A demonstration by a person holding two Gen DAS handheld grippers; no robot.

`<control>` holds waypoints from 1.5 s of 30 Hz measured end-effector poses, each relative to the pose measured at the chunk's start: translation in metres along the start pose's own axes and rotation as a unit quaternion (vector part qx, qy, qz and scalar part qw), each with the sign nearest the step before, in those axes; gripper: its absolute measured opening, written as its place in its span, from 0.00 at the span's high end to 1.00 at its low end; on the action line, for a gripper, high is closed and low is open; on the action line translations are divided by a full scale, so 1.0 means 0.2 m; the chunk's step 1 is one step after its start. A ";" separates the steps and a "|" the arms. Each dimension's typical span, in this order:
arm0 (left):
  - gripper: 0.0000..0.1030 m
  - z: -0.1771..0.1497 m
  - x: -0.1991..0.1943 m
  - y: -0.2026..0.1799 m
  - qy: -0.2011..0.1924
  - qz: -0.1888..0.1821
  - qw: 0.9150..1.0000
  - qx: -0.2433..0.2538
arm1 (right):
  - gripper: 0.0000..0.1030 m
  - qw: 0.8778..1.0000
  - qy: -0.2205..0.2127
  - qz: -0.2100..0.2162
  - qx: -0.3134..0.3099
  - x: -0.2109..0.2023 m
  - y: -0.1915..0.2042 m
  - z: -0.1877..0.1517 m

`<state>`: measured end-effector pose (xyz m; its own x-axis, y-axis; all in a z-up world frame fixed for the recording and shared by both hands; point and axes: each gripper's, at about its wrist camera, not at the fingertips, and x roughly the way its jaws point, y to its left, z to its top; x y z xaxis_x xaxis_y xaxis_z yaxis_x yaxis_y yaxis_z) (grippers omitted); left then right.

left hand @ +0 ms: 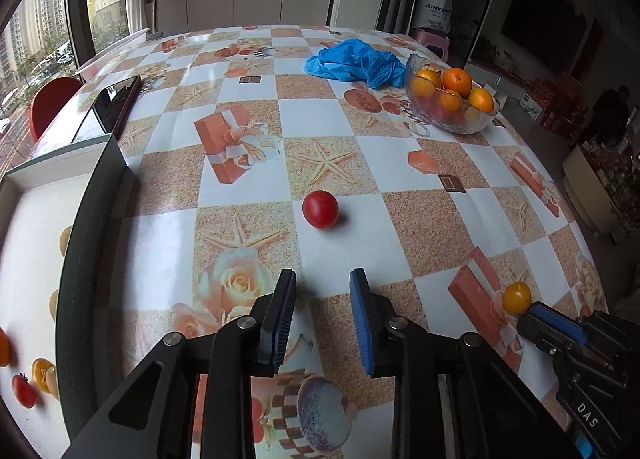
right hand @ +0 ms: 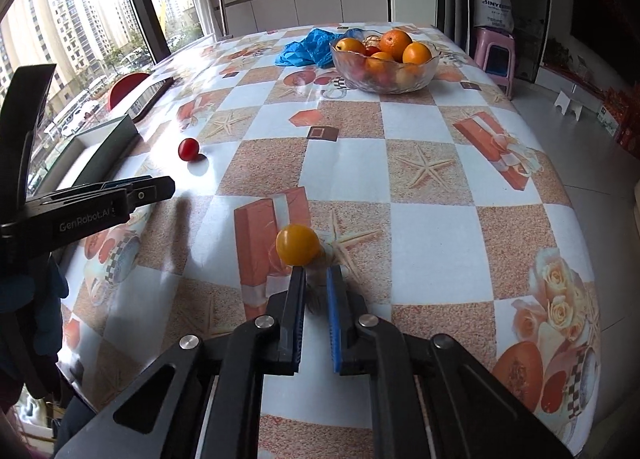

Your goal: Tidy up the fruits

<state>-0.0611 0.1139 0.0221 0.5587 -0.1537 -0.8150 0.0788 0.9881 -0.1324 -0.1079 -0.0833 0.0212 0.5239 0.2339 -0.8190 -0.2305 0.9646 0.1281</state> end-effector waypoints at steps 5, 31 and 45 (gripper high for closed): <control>0.69 0.03 -0.04 0.03 -0.020 0.019 1.000 0.006 | 0.29 0.999 -0.009 -0.006 0.038 -0.04 -0.06 -0.01; 0.78 0.18 0.15 -0.03 -0.009 0.025 0.999 0.028 | 0.77 1.000 -0.015 -0.013 -0.014 0.04 0.03 0.08; 0.78 0.07 -0.19 0.18 -0.039 -0.012 0.999 -0.031 | 0.77 0.999 -0.016 0.046 -0.010 -0.06 0.22 0.19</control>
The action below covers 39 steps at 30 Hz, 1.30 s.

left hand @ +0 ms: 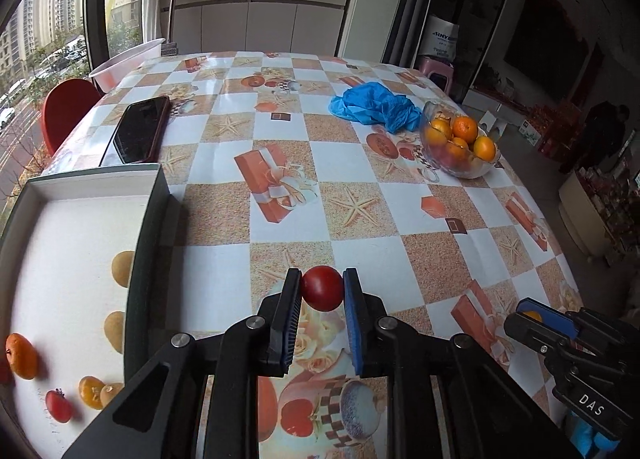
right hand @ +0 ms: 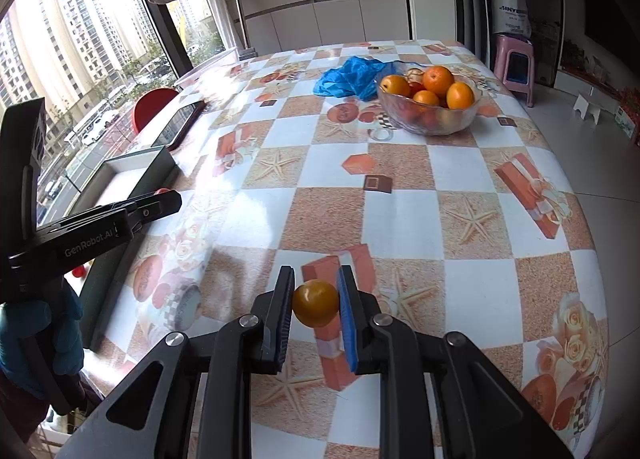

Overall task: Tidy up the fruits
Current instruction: 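Carry the red tomato and tangerine over the white tray, then open both tools to drop the fruits into the tray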

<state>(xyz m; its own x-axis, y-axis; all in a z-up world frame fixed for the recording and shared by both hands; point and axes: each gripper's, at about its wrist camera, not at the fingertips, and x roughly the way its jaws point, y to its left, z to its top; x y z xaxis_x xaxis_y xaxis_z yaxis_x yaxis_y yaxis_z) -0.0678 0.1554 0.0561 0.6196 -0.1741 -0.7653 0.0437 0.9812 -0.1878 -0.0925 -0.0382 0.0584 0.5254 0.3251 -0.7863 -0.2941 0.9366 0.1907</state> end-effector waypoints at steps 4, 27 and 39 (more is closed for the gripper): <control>0.78 -0.02 -0.11 0.12 -0.018 0.006 1.000 -0.020 | 0.77 1.000 0.007 0.015 -0.010 0.02 0.12 0.03; 0.78 -0.27 -0.41 0.79 -0.050 0.088 0.991 -0.088 | 0.77 0.981 0.058 0.100 -0.158 0.25 1.10 0.18; 0.78 -0.33 -0.38 0.86 -0.042 0.105 0.989 -0.091 | 0.77 0.973 0.080 0.108 -0.186 0.36 1.25 0.17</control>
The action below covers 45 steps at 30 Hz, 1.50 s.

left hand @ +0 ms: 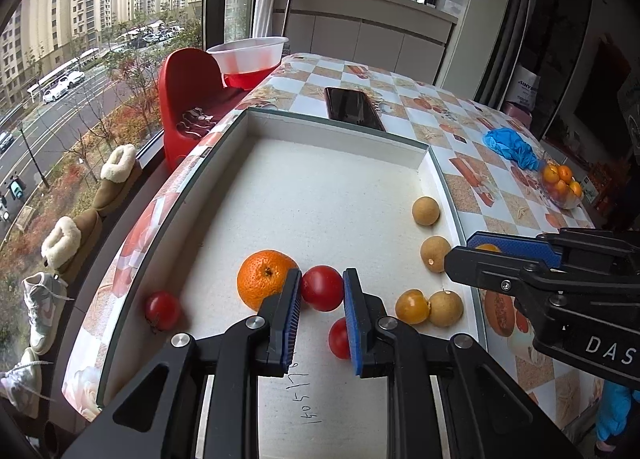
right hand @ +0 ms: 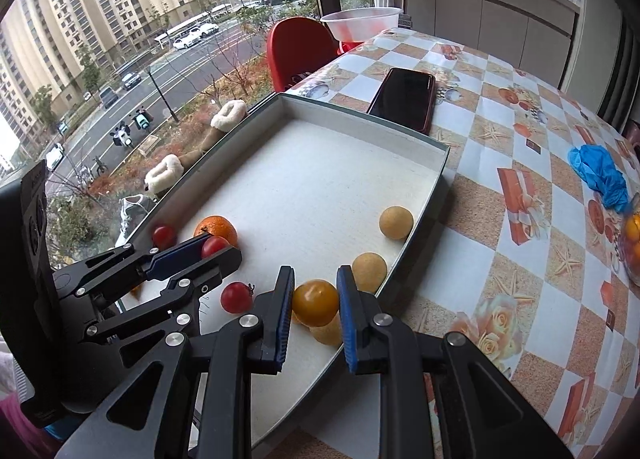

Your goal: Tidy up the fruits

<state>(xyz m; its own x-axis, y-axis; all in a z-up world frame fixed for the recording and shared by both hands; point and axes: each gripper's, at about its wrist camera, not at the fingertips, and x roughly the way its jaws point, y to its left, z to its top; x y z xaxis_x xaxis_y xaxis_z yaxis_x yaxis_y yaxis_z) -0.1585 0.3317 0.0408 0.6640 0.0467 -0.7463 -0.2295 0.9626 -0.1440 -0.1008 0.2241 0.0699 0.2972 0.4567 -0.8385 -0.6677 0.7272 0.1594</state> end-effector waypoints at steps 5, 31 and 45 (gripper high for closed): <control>0.78 0.00 0.01 -0.02 0.000 0.001 1.000 0.008 | 0.77 1.000 0.005 -0.001 -0.001 0.03 0.00 0.01; 0.01 -0.05 0.00 -0.10 -0.006 0.031 0.999 0.030 | 0.23 1.000 0.013 -0.009 0.007 0.02 -0.03 0.01; 0.01 -0.07 0.05 -0.11 0.048 0.041 0.998 0.013 | 0.00 0.998 0.010 -0.062 -0.016 -0.04 -0.04 -0.02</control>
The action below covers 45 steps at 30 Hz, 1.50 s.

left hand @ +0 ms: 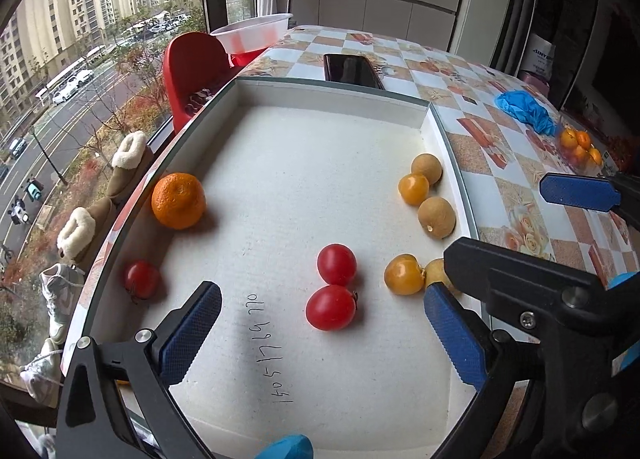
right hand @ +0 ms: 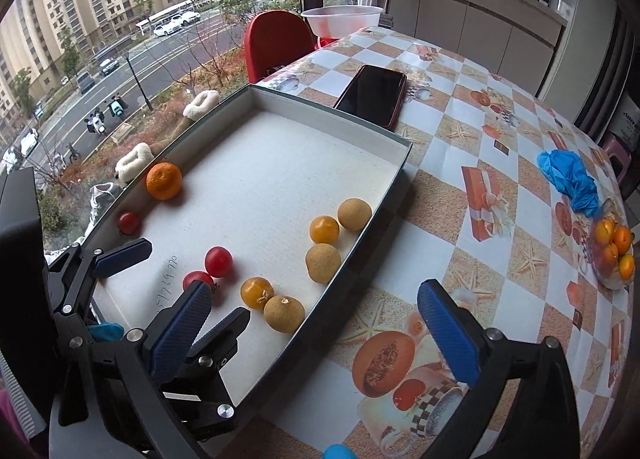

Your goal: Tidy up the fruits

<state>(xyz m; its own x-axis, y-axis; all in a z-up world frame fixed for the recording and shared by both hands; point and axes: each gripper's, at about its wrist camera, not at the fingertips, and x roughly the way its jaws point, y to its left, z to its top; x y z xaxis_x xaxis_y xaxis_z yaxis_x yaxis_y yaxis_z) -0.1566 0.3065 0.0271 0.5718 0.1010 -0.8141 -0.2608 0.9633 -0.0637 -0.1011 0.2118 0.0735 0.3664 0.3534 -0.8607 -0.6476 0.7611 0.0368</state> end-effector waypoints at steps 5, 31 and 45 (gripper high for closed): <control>0.01 0.00 0.00 0.01 0.015 0.000 1.000 -0.005 | 0.00 1.000 0.003 -0.008 -0.007 0.00 0.01 -0.01; 0.01 -0.03 -0.01 -0.01 0.047 0.034 0.998 0.005 | 0.00 0.999 0.028 -0.012 -0.019 0.01 -0.01 -0.06; 0.01 -0.03 -0.01 -0.02 0.047 0.049 0.998 0.007 | 0.00 0.999 0.035 -0.012 -0.022 0.02 0.00 -0.07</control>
<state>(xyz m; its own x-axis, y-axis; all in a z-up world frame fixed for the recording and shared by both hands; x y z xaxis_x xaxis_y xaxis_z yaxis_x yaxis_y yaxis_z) -0.1617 0.3018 0.0246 0.4681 0.1714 -0.8669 -0.3012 0.9532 0.0259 -0.1076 0.2056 0.0624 0.3353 0.2951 -0.8947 -0.6681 0.7441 -0.0049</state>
